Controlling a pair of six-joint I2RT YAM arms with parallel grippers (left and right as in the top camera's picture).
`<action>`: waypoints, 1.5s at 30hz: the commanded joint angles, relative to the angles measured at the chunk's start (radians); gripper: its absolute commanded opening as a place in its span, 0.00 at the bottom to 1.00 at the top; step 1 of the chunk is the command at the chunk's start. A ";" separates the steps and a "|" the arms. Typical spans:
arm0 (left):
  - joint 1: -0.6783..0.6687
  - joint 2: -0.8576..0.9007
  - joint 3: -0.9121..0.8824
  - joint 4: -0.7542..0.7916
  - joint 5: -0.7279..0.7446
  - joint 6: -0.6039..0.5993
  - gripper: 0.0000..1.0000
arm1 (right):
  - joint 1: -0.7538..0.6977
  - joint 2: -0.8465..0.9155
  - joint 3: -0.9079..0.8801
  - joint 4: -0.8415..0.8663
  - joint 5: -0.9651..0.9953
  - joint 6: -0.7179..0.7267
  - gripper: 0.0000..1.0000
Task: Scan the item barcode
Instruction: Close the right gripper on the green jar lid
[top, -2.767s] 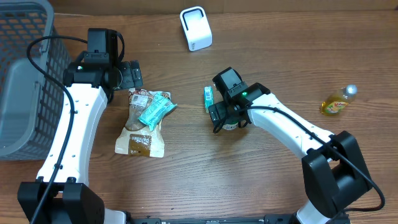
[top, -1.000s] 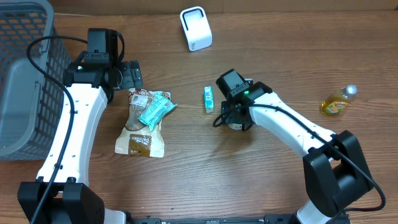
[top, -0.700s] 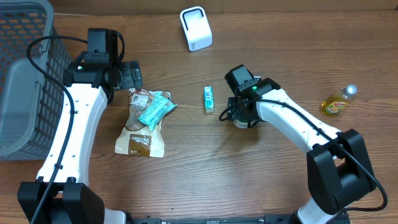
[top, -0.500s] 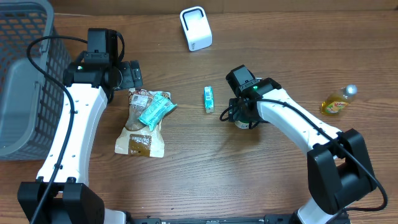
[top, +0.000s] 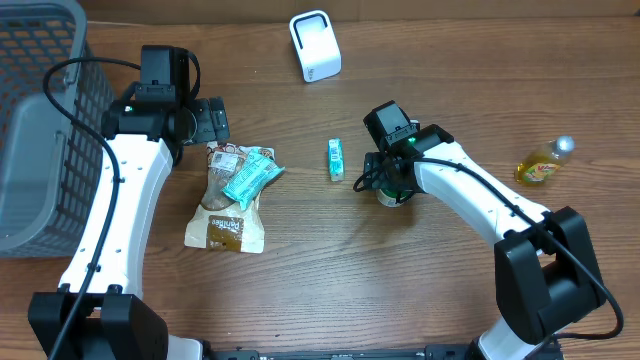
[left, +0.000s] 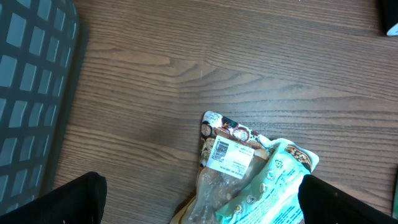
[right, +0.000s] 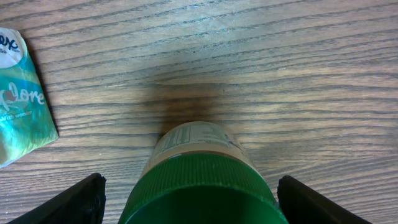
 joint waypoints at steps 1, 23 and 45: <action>0.005 -0.008 0.007 0.002 -0.014 0.012 1.00 | -0.005 0.002 -0.002 0.006 -0.004 -0.003 0.85; 0.005 -0.008 0.007 0.002 -0.014 0.012 1.00 | -0.005 0.002 -0.051 0.075 -0.004 -0.056 0.85; 0.005 -0.008 0.007 0.002 -0.014 0.012 1.00 | -0.005 0.002 -0.054 0.076 -0.004 -0.055 0.80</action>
